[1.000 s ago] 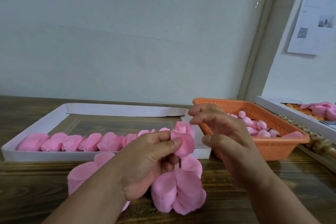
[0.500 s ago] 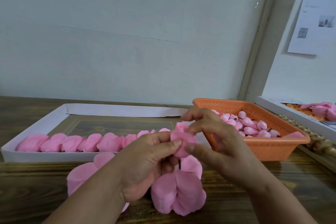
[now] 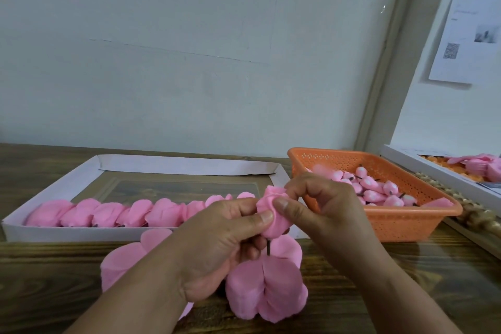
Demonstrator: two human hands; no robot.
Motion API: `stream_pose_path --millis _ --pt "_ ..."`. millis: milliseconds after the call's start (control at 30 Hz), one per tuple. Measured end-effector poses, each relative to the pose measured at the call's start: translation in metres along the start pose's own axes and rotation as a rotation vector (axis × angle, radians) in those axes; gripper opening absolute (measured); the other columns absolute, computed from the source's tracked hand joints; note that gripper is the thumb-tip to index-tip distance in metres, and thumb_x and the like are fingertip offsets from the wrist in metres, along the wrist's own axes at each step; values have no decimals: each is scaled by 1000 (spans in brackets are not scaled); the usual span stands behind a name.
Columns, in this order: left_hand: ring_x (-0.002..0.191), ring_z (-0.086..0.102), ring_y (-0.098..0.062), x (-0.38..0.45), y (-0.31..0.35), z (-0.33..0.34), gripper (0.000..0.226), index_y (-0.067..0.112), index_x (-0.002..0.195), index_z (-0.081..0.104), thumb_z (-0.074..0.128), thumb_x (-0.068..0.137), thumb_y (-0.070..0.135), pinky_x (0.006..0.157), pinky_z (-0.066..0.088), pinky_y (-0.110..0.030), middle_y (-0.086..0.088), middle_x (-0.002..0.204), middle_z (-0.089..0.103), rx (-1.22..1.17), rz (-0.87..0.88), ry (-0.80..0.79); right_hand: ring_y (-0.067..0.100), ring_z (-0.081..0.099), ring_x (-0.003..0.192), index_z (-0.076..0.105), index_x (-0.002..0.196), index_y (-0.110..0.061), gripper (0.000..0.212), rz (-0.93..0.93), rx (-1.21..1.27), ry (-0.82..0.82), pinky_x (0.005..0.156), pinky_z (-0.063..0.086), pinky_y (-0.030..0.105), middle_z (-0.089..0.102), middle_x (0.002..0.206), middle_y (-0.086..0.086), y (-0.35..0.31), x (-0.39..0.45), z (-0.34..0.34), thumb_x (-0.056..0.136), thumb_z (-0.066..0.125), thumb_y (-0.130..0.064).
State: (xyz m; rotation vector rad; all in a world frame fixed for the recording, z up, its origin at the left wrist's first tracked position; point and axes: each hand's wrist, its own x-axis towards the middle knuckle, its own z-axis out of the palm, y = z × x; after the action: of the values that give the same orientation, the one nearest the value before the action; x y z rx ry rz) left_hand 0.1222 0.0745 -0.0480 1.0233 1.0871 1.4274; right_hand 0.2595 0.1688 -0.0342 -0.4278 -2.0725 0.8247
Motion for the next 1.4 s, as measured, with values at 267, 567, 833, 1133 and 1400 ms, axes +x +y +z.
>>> stream_pose_path --millis 267,567,833,1133,1400 --pt "55 45 -6 3 -2 -2 30 1 109 68 58 85 15 50 40 -15 -5 75 53 19 40 17 26 62 72 68 69 -8 14 111 93 59 68 53 34 68 71 7 -3 -1 2 72 71 5" --pt "56 45 -6 5 -6 -4 21 4 104 71 54 92 9 52 40 -16 -4 74 56 105 106 52 21 60 62 64 81 -12 18 168 76 206 60 52 27 66 69 10 -4 -2 16 74 69 3" --pt "67 49 -11 5 -9 0 35 16 94 75 66 70 39 58 44 -14 -8 78 63 253 203 63 3 38 42 57 60 -4 18 144 -29 155 41 31 13 45 44 -9 -5 -3 16 74 66 4" --pt "58 48 -12 6 -9 3 39 -8 81 65 53 92 28 55 44 -21 -10 69 54 105 111 158 5 40 43 49 55 -21 29 35 -203 248 43 30 15 48 46 -13 -3 -8 28 71 65 -3" --pt "55 49 -8 5 -8 2 40 6 72 73 56 77 42 55 45 -18 -2 63 57 96 108 143 -2 48 40 59 60 -9 23 -1 35 200 43 33 6 54 43 -16 -11 -8 29 82 66 -7"
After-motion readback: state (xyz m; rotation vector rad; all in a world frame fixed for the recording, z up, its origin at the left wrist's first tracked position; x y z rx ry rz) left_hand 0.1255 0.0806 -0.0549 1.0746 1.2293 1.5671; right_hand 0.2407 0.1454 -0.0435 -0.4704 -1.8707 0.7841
